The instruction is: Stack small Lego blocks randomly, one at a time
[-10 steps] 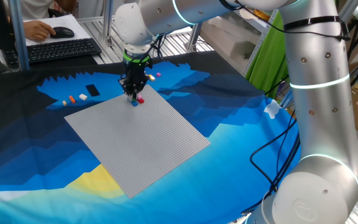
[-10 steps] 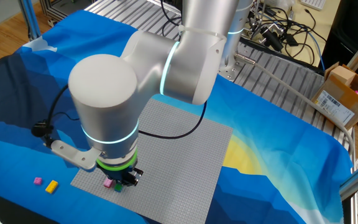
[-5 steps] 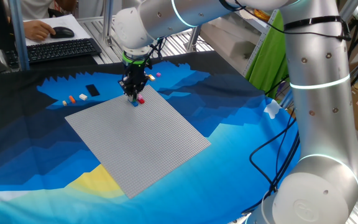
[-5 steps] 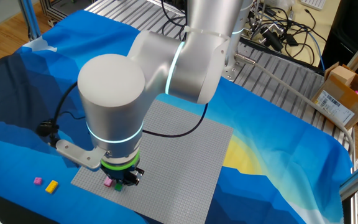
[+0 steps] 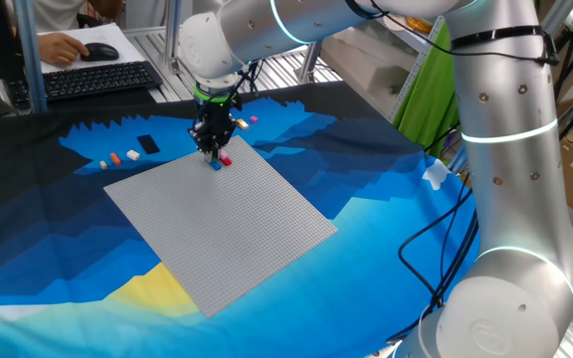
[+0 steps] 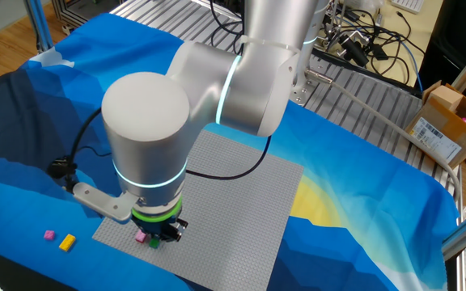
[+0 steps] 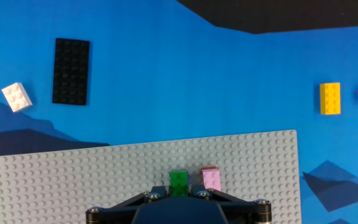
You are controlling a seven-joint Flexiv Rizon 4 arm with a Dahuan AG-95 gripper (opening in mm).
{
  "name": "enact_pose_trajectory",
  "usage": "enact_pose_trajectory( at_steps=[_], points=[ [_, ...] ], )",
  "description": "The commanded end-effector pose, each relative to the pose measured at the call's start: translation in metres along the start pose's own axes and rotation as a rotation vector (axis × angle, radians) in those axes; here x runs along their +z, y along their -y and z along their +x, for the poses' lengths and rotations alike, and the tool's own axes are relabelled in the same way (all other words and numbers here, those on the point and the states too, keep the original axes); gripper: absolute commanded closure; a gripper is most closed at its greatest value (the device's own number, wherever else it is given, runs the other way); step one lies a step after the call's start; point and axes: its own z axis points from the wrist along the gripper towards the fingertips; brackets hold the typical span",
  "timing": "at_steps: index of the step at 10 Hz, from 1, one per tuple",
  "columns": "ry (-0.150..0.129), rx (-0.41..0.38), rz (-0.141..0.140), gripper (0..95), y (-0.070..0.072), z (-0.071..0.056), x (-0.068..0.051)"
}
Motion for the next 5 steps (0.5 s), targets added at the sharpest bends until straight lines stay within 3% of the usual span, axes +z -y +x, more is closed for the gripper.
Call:
enact_pose_trajectory(
  at_steps=[1,5],
  points=[
    [-0.009,-0.007,0.003,95.0,0.0018,0.0018,-0.0029],
    [-0.010,-0.005,0.002,95.0,0.0021,0.0030,-0.0033]
  ],
)
